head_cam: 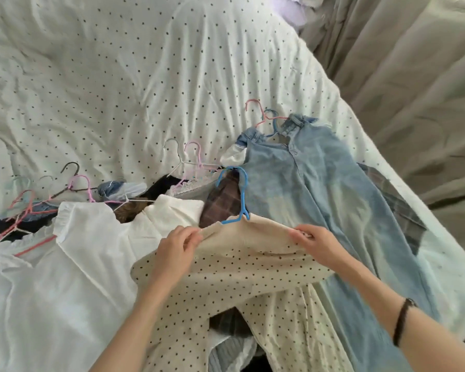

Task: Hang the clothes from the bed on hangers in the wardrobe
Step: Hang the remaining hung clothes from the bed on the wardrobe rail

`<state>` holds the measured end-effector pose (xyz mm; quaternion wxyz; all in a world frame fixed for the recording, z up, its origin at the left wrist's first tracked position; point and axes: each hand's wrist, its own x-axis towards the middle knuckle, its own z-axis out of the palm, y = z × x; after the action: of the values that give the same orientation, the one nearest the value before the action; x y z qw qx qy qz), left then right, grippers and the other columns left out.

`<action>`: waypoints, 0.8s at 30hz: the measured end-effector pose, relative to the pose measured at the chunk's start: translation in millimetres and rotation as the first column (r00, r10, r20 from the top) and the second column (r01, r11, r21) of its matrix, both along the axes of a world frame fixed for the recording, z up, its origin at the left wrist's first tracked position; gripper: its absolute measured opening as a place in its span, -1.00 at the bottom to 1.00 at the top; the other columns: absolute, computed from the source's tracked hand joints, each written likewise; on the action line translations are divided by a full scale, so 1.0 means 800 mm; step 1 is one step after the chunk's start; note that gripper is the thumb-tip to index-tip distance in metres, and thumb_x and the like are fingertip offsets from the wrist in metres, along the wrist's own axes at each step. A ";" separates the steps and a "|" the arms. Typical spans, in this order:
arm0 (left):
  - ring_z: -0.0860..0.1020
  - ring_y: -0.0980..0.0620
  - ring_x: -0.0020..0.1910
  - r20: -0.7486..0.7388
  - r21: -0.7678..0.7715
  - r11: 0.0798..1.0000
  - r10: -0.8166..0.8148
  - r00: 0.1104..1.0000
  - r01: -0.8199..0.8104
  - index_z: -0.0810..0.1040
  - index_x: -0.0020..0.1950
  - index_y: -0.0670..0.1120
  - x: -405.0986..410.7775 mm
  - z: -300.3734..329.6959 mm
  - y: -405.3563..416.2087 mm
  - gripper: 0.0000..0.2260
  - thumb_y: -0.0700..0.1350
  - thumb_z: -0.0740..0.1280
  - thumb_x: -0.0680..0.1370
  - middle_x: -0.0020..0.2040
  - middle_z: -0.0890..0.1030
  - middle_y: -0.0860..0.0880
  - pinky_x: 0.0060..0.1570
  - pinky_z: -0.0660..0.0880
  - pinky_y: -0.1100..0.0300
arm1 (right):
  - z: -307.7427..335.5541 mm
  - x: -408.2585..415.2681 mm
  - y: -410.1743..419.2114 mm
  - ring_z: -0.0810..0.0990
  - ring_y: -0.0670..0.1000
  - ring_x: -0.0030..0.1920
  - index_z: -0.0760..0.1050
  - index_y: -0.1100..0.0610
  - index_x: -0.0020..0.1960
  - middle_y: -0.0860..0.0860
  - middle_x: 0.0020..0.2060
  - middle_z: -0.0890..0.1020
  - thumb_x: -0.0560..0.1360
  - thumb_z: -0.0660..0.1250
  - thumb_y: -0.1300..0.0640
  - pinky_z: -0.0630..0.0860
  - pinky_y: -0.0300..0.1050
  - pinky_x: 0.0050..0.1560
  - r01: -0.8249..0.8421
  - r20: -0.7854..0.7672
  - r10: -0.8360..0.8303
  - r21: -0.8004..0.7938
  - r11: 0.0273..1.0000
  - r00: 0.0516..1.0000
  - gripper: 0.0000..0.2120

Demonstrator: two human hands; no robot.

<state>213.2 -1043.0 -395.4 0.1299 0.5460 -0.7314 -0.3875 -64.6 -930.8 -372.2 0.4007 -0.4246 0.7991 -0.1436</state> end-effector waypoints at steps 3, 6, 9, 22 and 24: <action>0.53 0.02 -0.09 -0.051 -0.002 0.993 -0.120 0.991 0.120 0.61 0.08 -0.08 -0.046 0.028 0.045 -0.82 -0.09 0.28 0.56 -0.12 0.55 0.03 -0.05 0.45 0.13 | 0.034 -0.031 0.086 0.41 -0.08 -0.36 0.53 0.16 -0.18 0.02 -0.37 0.52 0.56 0.20 0.01 0.30 -0.19 -0.32 0.108 -0.050 -0.111 -0.050 0.993 0.993 -0.72; 0.53 0.02 -0.15 -0.115 -0.088 0.971 -0.230 0.966 0.221 0.64 0.04 -0.08 -0.098 0.063 0.095 -0.85 -0.09 0.31 0.54 -0.20 0.52 0.08 -0.07 0.45 0.09 | 0.077 -0.056 0.177 0.46 -0.11 -0.28 0.52 0.07 -0.22 -0.07 -0.32 0.55 0.58 0.19 0.05 0.30 -0.29 -0.29 0.195 -0.108 -0.213 -0.160 0.968 0.971 -0.75; 0.51 0.11 -0.21 -0.174 -0.139 0.932 -0.355 0.918 0.334 0.64 0.03 -0.09 -0.153 0.101 0.152 -0.84 -0.09 0.33 0.52 -0.24 0.53 0.12 -0.13 0.46 0.13 | 0.114 -0.074 0.274 0.50 -0.04 -0.18 0.55 0.12 -0.16 -0.03 -0.24 0.59 0.58 0.19 0.05 0.35 -0.28 -0.19 0.296 -0.182 -0.339 -0.224 0.928 0.923 -0.76; 0.51 0.23 -0.10 -0.320 -0.286 0.527 -0.840 0.439 0.800 0.60 -0.06 0.05 -0.338 0.237 0.500 -0.88 -0.16 0.33 0.52 -0.14 0.59 0.16 -0.12 0.36 0.39 | 0.270 -0.042 0.735 0.53 -0.12 -0.34 0.54 0.00 -0.25 -0.09 -0.36 0.58 0.51 0.27 -0.07 0.41 -0.31 -0.32 0.679 -0.223 -0.831 -0.488 0.548 0.510 -0.78; 0.51 0.20 -0.13 -0.321 -0.337 0.429 -0.889 0.326 0.838 0.58 -0.09 0.11 -0.356 0.252 0.557 -0.82 -0.19 0.33 0.53 -0.16 0.60 0.11 -0.13 0.36 0.42 | 0.280 -0.025 0.793 0.50 -0.11 -0.36 0.51 0.04 -0.29 -0.06 -0.37 0.56 0.50 0.29 -0.05 0.38 -0.36 -0.35 0.729 -0.200 -0.879 -0.496 0.471 0.433 -0.75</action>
<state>-71.3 -597.8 -193.6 0.1003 -0.0425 -0.8752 -0.4714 -84.9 -296.5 -147.9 0.0143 -0.0644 0.9321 -0.3562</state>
